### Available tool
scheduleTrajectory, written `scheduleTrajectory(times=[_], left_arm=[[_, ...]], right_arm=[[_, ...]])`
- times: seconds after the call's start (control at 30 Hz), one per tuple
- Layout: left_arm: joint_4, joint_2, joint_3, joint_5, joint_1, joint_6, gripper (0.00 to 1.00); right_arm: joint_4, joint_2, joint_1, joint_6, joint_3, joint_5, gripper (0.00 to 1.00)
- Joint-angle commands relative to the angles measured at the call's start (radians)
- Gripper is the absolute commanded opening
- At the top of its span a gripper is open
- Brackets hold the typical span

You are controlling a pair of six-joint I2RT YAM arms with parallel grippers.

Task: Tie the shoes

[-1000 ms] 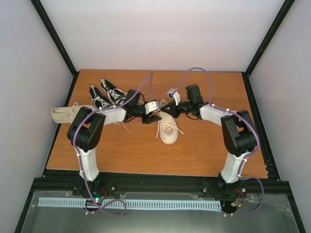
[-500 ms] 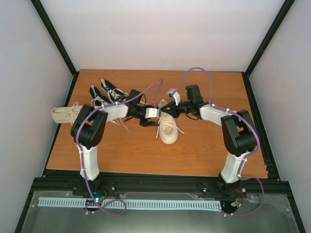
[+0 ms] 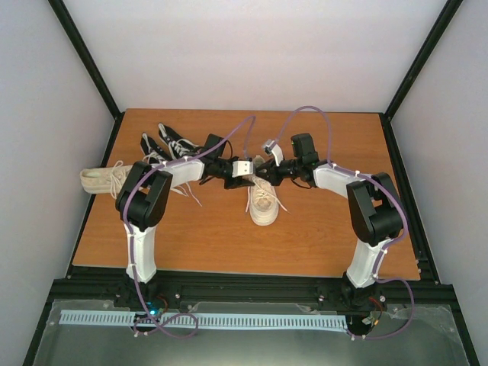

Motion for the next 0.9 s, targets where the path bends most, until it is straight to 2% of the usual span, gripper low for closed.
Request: scheduleTrajectory(times=[0.0, 0.23, 0.3, 0.4, 0.6, 0.73, 0.87], left_arm=[[0.017, 0.006, 0.055, 0.043, -0.005, -0.02, 0.38], [0.012, -0.005, 0.045, 0.079, -0.01, -0.069, 0.35], [0.02, 0.0, 0.039, 0.071, -0.014, -0.062, 0.33], [0.046, 0.013, 0.046, 0.047, -0.017, -0.09, 0.31], [0.044, 0.019, 0.049, 0.033, -0.017, -0.091, 0.29], [0.056, 0.015, 0.04, 0.029, -0.018, -0.096, 0.28], [0.078, 0.019, 0.041, 0.031, -0.018, -0.124, 0.28]], right_arm=[[-0.007, -0.006, 0.006, -0.023, 0.011, -0.016, 0.03], [-0.029, -0.005, 0.007, -0.03, 0.017, -0.003, 0.05], [-0.037, -0.011, 0.007, -0.028, 0.019, 0.008, 0.15], [-0.074, -0.036, 0.004, -0.037, 0.031, 0.025, 0.35], [-0.151, -0.117, -0.057, -0.01, 0.022, 0.032, 0.48], [-0.201, -0.137, -0.062, 0.02, -0.009, 0.1, 0.45], [-0.215, -0.098, -0.059, 0.083, -0.03, 0.132, 0.21]])
